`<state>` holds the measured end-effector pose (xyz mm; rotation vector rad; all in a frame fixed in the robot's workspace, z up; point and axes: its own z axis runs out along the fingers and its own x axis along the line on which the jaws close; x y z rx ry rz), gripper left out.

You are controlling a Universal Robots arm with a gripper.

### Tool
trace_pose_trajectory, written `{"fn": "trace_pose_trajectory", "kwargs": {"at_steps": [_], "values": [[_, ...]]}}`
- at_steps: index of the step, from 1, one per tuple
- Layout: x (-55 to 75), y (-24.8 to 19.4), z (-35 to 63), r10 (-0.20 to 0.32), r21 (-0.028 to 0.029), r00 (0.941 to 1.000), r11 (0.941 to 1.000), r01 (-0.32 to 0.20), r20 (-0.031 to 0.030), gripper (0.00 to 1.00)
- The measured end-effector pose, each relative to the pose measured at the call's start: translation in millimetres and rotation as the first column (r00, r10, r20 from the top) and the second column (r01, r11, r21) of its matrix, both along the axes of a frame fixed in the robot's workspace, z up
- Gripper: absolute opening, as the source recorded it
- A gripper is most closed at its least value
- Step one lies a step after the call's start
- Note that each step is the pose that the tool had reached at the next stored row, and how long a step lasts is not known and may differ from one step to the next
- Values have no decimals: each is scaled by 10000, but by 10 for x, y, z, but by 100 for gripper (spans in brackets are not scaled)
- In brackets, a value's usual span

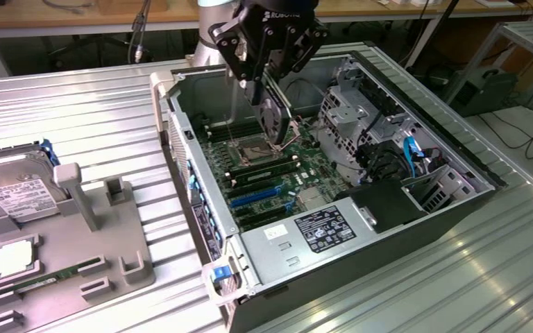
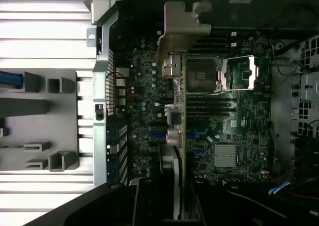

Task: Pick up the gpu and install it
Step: 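Pick up the gpu and move the gpu toward the slot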

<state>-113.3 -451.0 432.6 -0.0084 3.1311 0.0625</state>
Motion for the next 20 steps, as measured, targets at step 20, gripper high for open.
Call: {"fn": "trace_pose_trajectory", "kwargs": {"at_steps": [20], "values": [[381,0,-4,-1,0,10000,10000,1,1,28]]}}
